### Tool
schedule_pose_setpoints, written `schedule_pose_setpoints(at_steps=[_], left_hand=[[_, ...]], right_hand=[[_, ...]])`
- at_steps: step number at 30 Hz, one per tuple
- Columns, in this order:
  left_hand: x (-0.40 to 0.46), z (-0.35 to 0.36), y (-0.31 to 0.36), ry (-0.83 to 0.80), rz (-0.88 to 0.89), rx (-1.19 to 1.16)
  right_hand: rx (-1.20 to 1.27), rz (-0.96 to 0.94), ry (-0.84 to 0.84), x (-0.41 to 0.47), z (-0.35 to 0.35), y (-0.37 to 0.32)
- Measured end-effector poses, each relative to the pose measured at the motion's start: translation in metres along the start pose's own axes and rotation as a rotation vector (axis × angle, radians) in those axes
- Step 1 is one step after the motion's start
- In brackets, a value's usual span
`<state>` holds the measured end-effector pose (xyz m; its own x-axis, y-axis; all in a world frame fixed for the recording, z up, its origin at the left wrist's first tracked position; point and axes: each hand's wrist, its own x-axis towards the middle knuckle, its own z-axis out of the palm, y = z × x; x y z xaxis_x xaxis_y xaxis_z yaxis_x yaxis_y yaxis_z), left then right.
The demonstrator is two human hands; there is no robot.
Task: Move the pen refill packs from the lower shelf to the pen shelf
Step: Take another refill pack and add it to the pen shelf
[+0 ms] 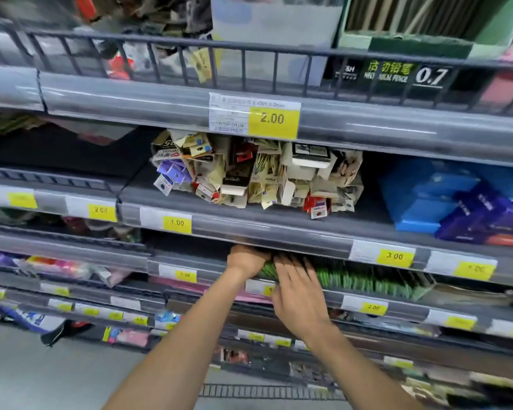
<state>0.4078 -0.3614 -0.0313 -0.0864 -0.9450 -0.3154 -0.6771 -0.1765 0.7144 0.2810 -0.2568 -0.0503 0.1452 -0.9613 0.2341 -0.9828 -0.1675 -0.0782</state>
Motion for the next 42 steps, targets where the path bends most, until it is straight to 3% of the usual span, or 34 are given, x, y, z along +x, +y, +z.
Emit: schedule_pose_setpoints(at_steps=[3, 5, 14, 19, 21, 23, 25, 29, 33, 38, 42], left_hand=[[0.008, -0.005, -0.004, -0.084, 0.032, 0.025], [0.007, -0.006, -0.006, -0.110, 0.023, -0.082], [-0.026, -0.029, -0.022, 0.100, -0.058, -0.644], [-0.067, -0.044, -0.046, -0.152, 0.039, -0.808], [-0.078, -0.043, -0.056, -0.241, 0.064, -0.916], [-0.084, -0.041, -0.067, -0.326, 0.023, -1.057], [-0.087, -0.042, -0.076, -0.403, -0.048, -1.164], [-0.091, -0.051, -0.098, -0.438, -0.127, -1.159], [-0.099, -0.057, -0.113, -0.374, -0.154, -1.129], [-0.110, -0.058, -0.111, -0.288, -0.194, -1.170], [-0.112, -0.054, -0.107, -0.248, -0.184, -1.122]], right_hand=[[0.035, 0.089, 0.067, -0.004, 0.001, -0.005], [0.062, 0.133, 0.081, -0.005, 0.001, -0.011], [0.250, 0.267, 0.178, -0.011, -0.009, -0.036], [0.809, 0.610, 0.226, -0.011, -0.021, -0.075], [0.996, 0.649, 0.253, -0.012, -0.025, -0.089], [1.020, 0.650, 0.266, -0.016, -0.026, -0.104], [0.976, 0.615, 0.244, -0.023, -0.021, -0.114], [0.890, 0.609, 0.150, -0.025, -0.010, -0.106], [0.412, 0.608, 0.187, 0.004, -0.010, -0.079], [-0.126, 0.511, -0.138, 0.052, -0.012, -0.068], [-0.160, 0.529, -0.221, 0.068, -0.006, -0.065]])
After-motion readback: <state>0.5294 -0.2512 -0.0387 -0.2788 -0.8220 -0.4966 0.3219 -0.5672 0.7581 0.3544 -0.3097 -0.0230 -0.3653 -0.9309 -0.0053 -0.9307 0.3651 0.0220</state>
